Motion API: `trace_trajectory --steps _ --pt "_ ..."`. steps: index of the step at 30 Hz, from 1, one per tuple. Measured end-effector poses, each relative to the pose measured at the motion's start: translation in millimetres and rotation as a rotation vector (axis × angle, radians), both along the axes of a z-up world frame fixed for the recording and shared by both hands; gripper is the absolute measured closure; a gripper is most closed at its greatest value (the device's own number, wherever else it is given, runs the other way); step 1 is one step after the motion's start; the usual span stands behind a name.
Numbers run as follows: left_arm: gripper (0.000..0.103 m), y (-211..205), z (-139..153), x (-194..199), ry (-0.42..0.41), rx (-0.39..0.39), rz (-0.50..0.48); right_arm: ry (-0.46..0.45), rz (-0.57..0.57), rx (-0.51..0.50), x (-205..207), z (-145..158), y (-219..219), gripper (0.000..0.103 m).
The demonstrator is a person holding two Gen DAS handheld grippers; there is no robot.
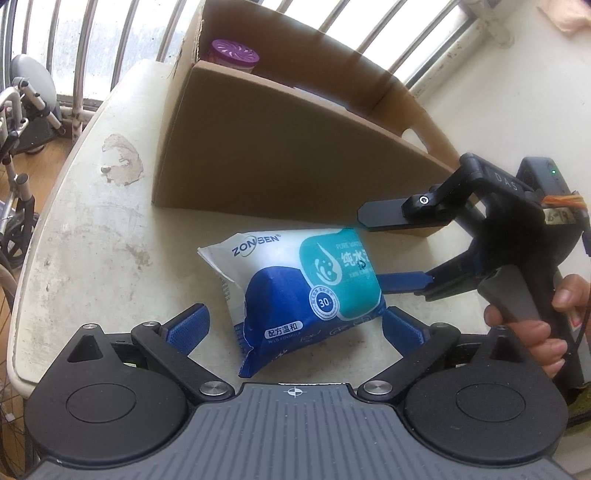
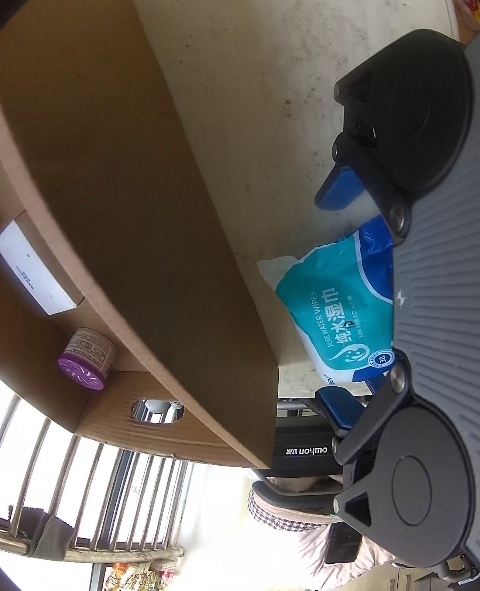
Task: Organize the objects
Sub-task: 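Lower the open right gripper around the wet-wipes pack on the table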
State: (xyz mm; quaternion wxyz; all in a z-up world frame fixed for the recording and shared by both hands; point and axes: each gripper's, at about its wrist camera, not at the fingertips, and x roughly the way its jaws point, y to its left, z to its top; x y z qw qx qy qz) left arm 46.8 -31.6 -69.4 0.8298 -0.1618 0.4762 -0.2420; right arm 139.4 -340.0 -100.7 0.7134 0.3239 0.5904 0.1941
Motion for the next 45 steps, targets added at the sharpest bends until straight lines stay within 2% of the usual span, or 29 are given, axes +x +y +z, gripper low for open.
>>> trace_trajectory --steps 7,17,25,30,45 --pt "0.002 9 -16 1 0.027 -0.045 0.05 0.007 -0.016 0.029 -1 -14 2 0.0" --pt "0.0 12 -22 -3 -0.008 -0.103 0.087 -0.017 -0.061 0.072 -7 -19 -2 0.0" --pt "0.0 22 -28 1 -0.015 -0.18 0.12 -0.044 -0.09 0.076 -14 -19 -1 0.0" --pt "0.0 29 -29 -1 -0.005 -0.243 0.154 -0.044 -0.151 0.114 -19 -23 -6 0.0" --pt "0.0 40 -29 3 0.038 -0.263 0.121 -0.036 -0.21 0.117 -13 -19 -10 0.0"
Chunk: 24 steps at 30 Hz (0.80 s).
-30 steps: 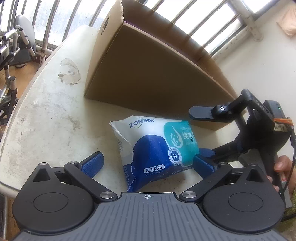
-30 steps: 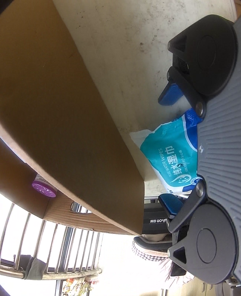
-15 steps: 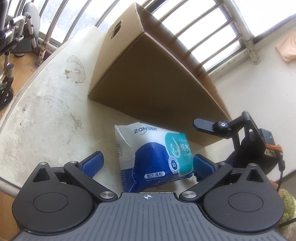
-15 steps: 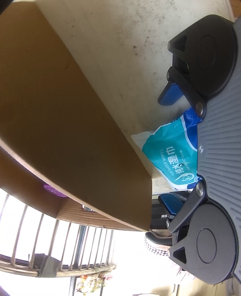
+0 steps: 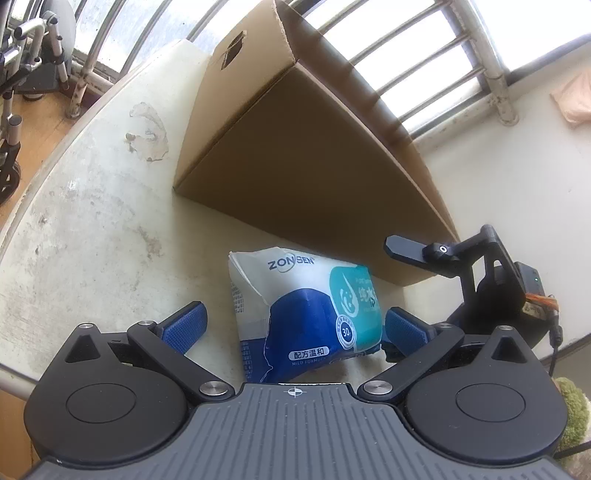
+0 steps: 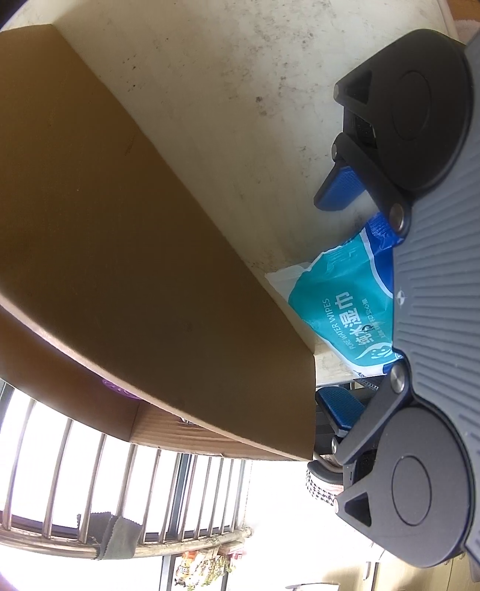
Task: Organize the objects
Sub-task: 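Lower the open right gripper around the wet-wipes pack on the table, then close the right gripper on the wet-wipes pack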
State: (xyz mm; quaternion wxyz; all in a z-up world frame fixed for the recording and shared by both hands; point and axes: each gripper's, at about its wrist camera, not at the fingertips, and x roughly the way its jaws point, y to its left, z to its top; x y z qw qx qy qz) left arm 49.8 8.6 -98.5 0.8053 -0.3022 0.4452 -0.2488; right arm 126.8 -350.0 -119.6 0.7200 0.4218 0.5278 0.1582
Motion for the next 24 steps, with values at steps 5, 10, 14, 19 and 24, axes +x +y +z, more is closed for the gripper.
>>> trace_trajectory --steps 5,10,14,19,24 --pt "0.0 0 0 0 0.001 0.0 0.001 0.013 -0.008 -0.004 2 1 0 0.0" --pt "0.0 0 1 1 0.004 0.0 0.005 0.032 -0.009 0.017 3 2 2 0.0" --pt "0.0 0 1 1 0.007 0.002 0.015 0.041 -0.015 0.028 4 1 1 0.0" --pt "0.0 -3 2 -1 -0.009 0.021 0.014 0.042 0.004 0.02 1 -1 -7 0.0" --pt "0.0 -3 1 -2 -0.004 0.015 0.032 0.041 0.006 0.035 4 -3 -10 0.0"
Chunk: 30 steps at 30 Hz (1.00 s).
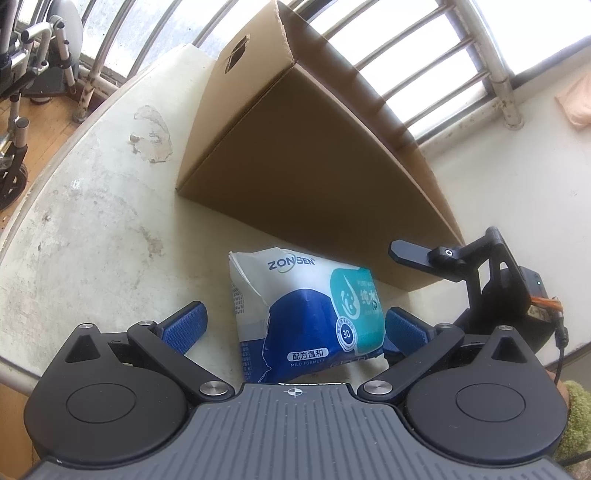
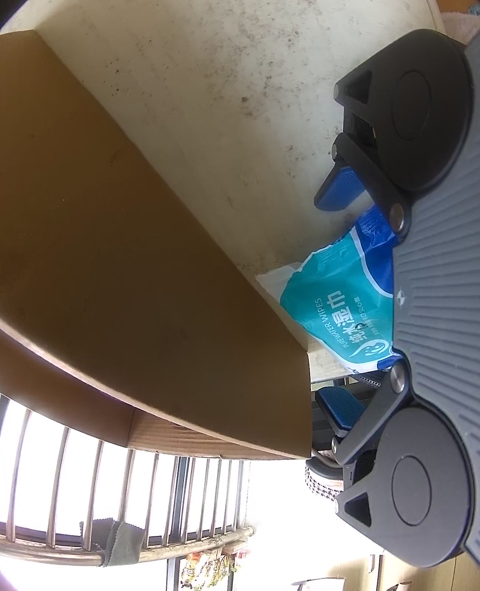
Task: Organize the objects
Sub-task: 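Close the right gripper on the wet-wipes pack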
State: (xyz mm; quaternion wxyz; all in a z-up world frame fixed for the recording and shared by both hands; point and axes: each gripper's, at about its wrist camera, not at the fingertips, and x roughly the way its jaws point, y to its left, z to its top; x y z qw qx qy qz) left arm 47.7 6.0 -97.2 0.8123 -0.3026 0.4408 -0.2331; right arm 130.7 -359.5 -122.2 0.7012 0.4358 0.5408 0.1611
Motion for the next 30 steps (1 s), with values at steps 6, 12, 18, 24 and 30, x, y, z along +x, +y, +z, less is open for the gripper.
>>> trace_trajectory --steps 6,12,18,24,30 --pt "0.0 1 2 5 0.032 0.005 0.009 0.001 0.021 -0.006 2 0 -2 0.0" --pt "0.0 0 3 10 0.061 0.01 0.016 0.001 0.037 -0.016 4 1 -1 0.0" --pt "0.0 -5 5 11 0.06 0.044 0.001 0.0 0.043 -0.022 5 3 -2 0.0" --pt "0.0 -8 7 14 0.08 0.053 0.019 -0.007 0.049 -0.034 5 5 2 0.0" --pt "0.0 -3 6 13 0.08 0.047 0.016 -0.004 0.052 -0.042 6 5 3 0.0"
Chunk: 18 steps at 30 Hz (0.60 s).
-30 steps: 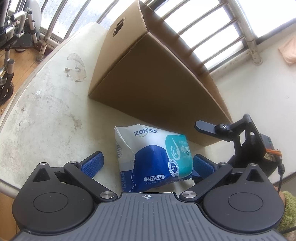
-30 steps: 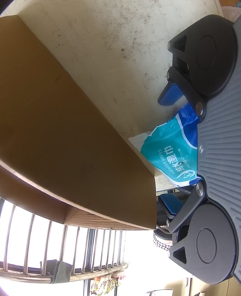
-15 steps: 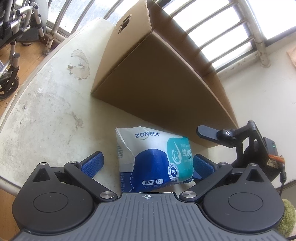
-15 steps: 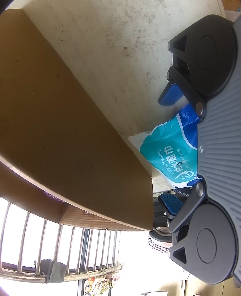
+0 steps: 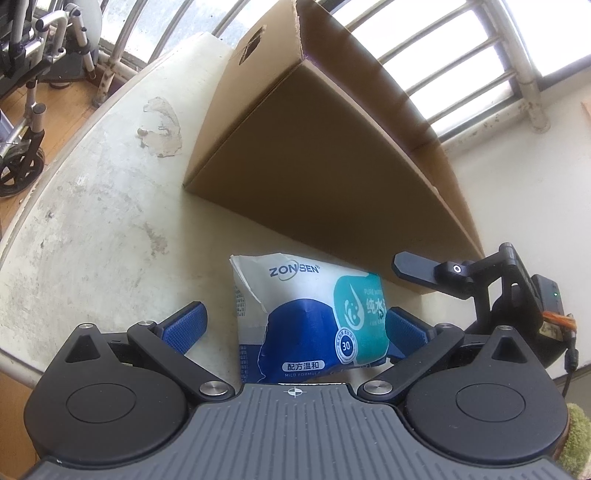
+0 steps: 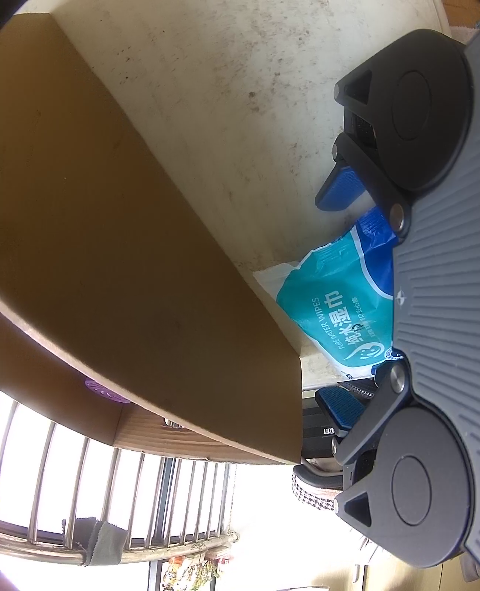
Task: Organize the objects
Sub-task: 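Close the right gripper on the wet-wipes pack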
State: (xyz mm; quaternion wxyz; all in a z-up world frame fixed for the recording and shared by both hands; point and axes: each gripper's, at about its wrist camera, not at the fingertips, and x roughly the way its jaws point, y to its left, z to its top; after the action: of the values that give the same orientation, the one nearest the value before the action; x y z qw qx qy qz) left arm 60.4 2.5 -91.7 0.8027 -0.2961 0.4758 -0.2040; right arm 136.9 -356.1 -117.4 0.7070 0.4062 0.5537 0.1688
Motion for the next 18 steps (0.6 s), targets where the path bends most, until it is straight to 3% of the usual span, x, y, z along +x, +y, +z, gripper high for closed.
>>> trace_trajectory --steps 7,18 --pt "0.0 -2 1 -1 -0.003 0.018 -0.007 -0.008 0.01 -0.021 0 3 4 0.0" --pt "0.0 7 -3 -1 0.014 -0.032 0.002 -0.021 0.024 -0.067 1 8 15 0.0"
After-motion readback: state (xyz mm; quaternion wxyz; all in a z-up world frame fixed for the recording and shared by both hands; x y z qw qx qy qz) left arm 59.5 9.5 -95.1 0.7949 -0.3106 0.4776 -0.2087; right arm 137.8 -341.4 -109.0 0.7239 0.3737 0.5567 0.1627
